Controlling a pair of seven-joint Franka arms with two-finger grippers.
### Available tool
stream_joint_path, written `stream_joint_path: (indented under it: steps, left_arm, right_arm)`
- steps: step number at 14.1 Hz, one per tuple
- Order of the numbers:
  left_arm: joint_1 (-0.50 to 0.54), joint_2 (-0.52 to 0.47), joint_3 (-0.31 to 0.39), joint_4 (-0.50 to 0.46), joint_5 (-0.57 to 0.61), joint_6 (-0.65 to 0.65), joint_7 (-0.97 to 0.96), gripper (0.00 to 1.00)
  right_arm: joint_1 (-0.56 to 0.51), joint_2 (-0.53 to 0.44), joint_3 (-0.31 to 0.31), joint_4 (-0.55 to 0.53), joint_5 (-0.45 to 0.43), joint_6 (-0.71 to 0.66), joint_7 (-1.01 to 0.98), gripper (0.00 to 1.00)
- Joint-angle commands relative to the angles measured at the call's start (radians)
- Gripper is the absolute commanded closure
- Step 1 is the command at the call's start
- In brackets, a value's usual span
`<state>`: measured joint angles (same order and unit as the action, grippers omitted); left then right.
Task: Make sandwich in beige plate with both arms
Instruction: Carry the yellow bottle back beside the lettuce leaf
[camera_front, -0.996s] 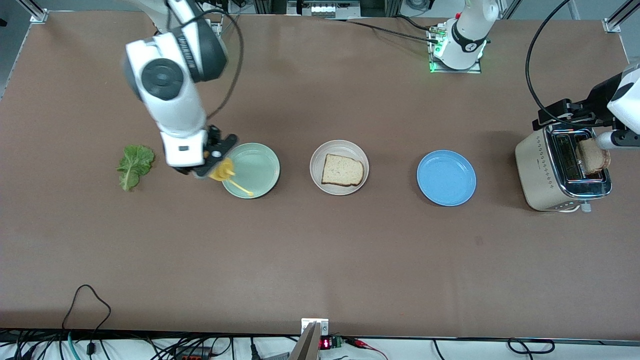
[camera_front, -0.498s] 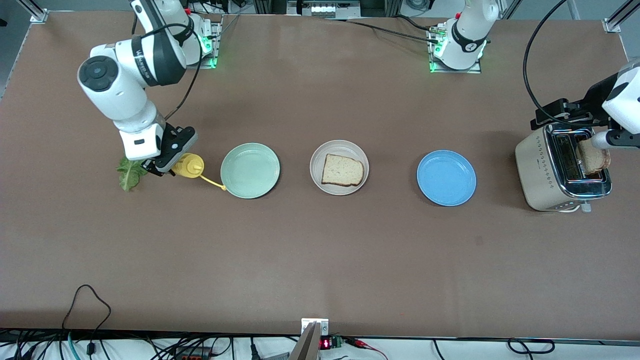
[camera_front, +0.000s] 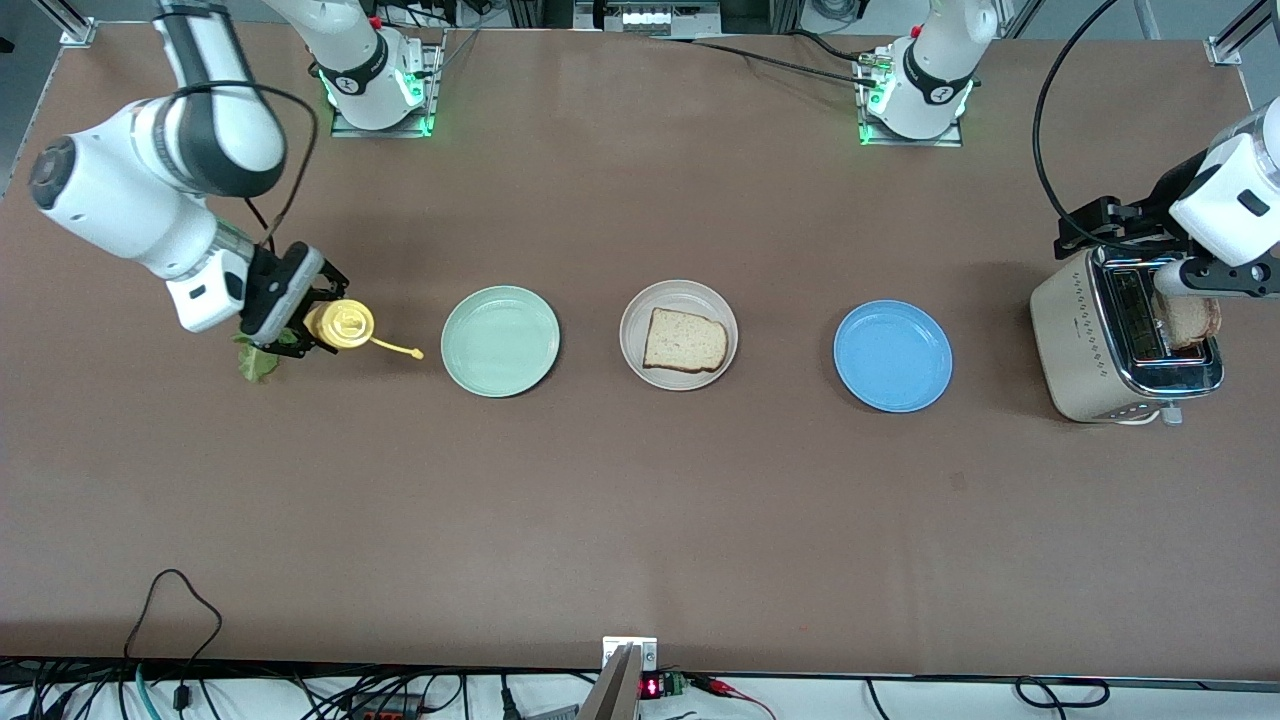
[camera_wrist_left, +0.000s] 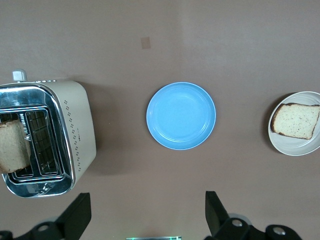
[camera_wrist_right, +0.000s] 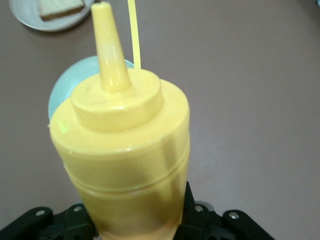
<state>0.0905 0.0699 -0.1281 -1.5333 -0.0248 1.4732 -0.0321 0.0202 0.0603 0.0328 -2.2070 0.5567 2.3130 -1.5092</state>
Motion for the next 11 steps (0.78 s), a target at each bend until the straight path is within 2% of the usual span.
stream_joint_path:
  steps: [1,2,6,8,11]
  left_arm:
    - [0.002,-0.013,-0.004,-0.004,0.022,-0.013,0.000,0.00]
    - [0.002,-0.013,-0.004,-0.004,0.022,-0.013,0.001,0.00]
    - [0.003,-0.013,-0.004,-0.005,0.022,-0.013,0.000,0.00]
    - [0.003,-0.013,-0.004,-0.005,0.022,-0.013,0.000,0.00]
    - [0.003,-0.012,-0.002,-0.008,0.025,-0.028,-0.006,0.00]
  right_arm:
    - [-0.068,0.001,0.021,-0.008,0.188,-0.084,-0.259,0.78]
    - [-0.089,0.009,0.021,-0.008,0.240,-0.115,-0.340,0.78]
    - [-0.166,0.059,0.022,-0.010,0.305,-0.201,-0.576,0.78]
    - [-0.210,0.123,0.022,-0.010,0.354,-0.236,-0.705,0.78]
    - [-0.247,0.231,0.021,-0.010,0.494,-0.254,-0.926,0.78]
